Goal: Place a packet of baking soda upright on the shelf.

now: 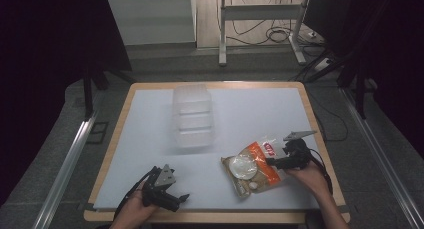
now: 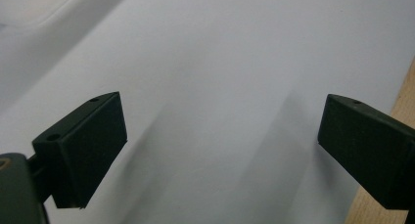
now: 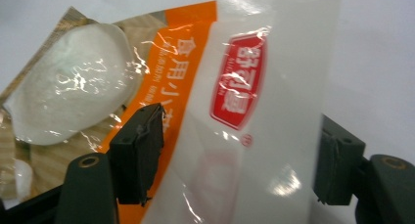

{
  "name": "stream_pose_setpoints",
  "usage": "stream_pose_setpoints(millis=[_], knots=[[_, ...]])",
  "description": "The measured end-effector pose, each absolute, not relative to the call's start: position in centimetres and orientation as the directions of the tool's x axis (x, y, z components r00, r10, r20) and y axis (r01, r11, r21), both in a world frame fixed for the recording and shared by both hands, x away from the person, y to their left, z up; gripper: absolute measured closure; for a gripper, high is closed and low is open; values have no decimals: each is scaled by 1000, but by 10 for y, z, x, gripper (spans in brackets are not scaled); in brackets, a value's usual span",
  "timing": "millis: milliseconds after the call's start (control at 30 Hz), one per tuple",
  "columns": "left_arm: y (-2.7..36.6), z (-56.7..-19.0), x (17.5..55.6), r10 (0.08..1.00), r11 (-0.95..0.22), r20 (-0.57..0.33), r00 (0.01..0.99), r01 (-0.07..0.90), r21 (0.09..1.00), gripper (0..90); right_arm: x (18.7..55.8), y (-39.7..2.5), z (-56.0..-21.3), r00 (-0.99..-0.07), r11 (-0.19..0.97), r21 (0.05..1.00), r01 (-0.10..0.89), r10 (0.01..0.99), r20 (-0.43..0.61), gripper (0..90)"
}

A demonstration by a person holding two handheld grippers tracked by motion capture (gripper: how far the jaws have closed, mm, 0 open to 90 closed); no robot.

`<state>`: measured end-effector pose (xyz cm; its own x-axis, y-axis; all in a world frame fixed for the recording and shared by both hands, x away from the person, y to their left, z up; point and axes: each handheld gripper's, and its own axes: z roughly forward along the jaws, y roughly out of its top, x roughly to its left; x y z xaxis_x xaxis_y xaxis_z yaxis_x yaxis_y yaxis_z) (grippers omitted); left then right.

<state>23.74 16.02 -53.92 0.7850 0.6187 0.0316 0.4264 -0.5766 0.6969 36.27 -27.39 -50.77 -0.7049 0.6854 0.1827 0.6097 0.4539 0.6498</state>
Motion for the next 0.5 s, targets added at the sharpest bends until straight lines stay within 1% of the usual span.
stream_pose_setpoints(millis=[133, 333, 500], knots=[[160, -539, 237, 617, -578, 32, 786, 426, 696, 42, 363, -272, -511, -707, 429, 645, 632, 660, 254, 339], [160, -540, 237, 617, -579, 33, 786, 426, 695, 42, 361, -265, -510, -711, 414, 646, 642, 636, 300, 390], [159, -540, 237, 617, -580, 33, 787, 425, 695, 42, 360, -262, -510, -705, 410, 633, 657, 632, 322, 495]])
